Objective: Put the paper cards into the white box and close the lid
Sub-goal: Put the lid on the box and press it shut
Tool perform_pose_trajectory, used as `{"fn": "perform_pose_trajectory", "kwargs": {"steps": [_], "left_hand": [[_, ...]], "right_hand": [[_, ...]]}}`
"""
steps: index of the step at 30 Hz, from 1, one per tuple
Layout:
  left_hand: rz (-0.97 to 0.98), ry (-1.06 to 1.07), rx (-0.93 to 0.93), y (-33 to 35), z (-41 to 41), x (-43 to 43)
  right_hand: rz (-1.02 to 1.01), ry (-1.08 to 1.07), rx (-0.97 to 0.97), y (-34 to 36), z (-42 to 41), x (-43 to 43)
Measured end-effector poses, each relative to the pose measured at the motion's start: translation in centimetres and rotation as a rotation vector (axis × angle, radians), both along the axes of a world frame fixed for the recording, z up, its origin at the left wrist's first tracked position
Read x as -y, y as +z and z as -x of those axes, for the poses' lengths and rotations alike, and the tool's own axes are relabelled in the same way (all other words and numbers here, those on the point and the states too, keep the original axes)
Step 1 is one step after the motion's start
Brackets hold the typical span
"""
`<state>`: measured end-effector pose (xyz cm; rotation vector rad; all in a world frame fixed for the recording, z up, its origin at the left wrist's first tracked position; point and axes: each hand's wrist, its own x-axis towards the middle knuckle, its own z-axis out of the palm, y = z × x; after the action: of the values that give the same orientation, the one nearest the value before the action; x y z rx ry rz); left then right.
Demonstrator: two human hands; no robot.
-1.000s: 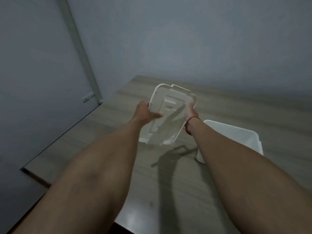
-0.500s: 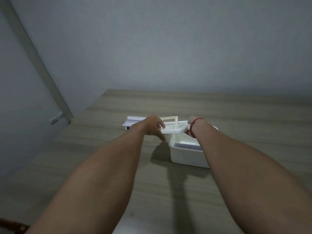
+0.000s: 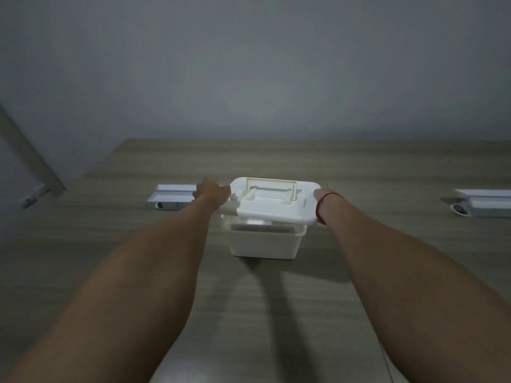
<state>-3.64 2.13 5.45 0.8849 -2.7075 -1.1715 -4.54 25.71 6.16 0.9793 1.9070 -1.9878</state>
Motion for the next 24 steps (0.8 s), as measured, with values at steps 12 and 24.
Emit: {"fn": "perform_pose_trajectory", "kwargs": {"steps": [12, 24], "left_hand": [[-0.146, 0.114, 0.05, -4.7, 4.3, -2.3], [-0.156, 0.152, 0.065, -10.0, 7.0, -0.5]], "right_hand": [[-0.15, -0.023, -0.04, -5.1, 4.9, -0.3], [-0.335, 0.0, 0.001, -10.2, 8.2, 2.5]]}}
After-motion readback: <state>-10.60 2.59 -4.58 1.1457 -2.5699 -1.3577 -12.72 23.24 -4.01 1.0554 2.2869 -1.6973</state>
